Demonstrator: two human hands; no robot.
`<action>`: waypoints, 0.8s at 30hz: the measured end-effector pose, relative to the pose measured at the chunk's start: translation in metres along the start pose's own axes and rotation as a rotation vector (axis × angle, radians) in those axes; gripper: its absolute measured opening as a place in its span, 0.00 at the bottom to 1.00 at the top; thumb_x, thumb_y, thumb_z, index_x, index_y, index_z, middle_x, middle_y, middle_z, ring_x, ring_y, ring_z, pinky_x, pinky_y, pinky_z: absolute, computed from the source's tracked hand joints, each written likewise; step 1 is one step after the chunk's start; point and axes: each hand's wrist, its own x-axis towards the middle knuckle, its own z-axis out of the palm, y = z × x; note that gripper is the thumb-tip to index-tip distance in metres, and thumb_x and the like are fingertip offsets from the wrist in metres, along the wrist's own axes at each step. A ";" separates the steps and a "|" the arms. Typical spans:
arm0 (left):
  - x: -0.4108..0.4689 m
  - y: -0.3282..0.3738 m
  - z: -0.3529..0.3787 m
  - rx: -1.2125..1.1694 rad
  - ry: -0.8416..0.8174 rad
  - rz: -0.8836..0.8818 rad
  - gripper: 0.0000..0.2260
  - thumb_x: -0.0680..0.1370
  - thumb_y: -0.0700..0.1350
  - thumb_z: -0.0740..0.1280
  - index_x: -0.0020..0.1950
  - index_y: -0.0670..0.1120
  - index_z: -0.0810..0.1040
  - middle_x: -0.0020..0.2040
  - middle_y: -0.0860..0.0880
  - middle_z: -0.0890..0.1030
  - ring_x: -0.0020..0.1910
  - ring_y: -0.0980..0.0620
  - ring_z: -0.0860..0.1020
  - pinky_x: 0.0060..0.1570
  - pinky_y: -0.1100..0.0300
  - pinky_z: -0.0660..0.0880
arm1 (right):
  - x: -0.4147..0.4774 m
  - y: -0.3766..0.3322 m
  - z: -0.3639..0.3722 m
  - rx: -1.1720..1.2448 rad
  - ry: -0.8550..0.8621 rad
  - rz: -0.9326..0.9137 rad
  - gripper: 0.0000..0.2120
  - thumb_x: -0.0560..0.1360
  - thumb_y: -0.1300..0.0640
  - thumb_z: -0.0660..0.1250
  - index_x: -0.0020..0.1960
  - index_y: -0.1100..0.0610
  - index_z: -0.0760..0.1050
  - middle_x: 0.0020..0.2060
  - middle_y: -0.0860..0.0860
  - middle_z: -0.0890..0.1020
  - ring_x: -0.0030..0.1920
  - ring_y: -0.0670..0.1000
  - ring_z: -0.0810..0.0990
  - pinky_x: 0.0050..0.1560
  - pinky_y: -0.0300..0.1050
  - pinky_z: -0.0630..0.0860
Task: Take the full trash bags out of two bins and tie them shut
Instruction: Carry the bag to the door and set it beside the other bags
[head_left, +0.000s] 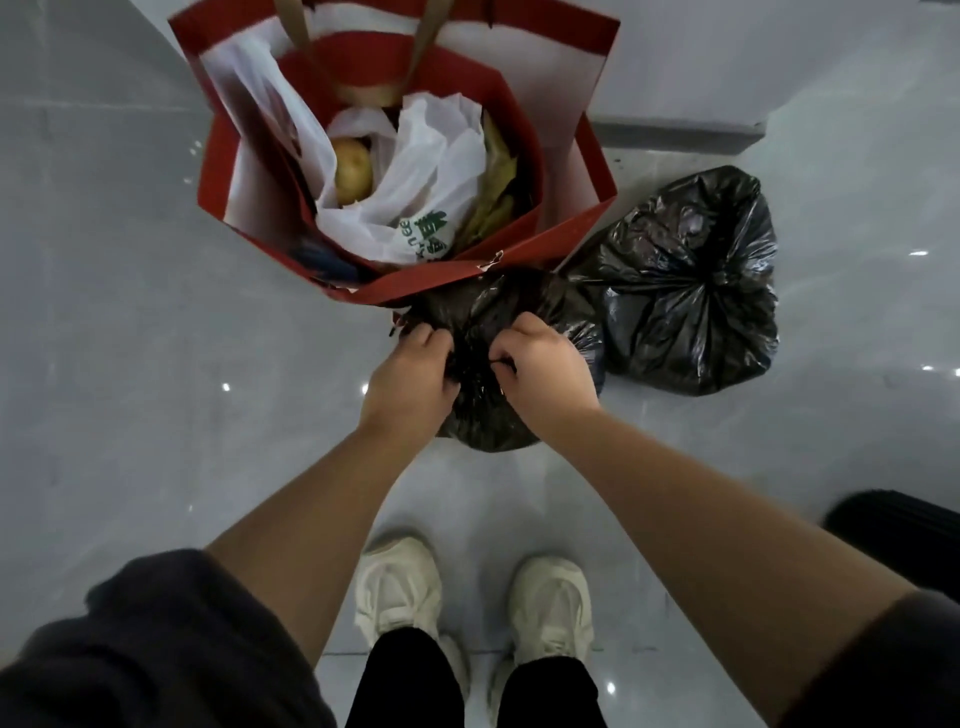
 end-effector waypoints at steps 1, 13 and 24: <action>0.000 -0.002 0.006 -0.005 -0.014 0.001 0.10 0.71 0.38 0.68 0.51 0.41 0.74 0.52 0.44 0.75 0.48 0.44 0.75 0.38 0.57 0.70 | 0.001 0.004 0.006 0.003 -0.009 0.016 0.05 0.73 0.63 0.67 0.47 0.59 0.80 0.46 0.56 0.77 0.45 0.60 0.78 0.42 0.50 0.74; -0.020 0.014 -0.002 0.289 -0.152 0.090 0.44 0.72 0.54 0.71 0.77 0.54 0.45 0.78 0.42 0.45 0.75 0.36 0.52 0.69 0.43 0.64 | -0.044 0.025 -0.006 -0.296 -0.241 0.135 0.50 0.69 0.49 0.74 0.77 0.42 0.41 0.78 0.51 0.39 0.76 0.62 0.40 0.72 0.66 0.55; 0.015 0.001 0.041 0.326 -0.263 0.013 0.45 0.71 0.55 0.72 0.76 0.59 0.43 0.75 0.45 0.30 0.75 0.32 0.43 0.70 0.39 0.61 | -0.006 0.046 0.028 -0.303 -0.335 0.204 0.54 0.69 0.54 0.76 0.76 0.42 0.37 0.75 0.50 0.31 0.75 0.64 0.36 0.73 0.63 0.55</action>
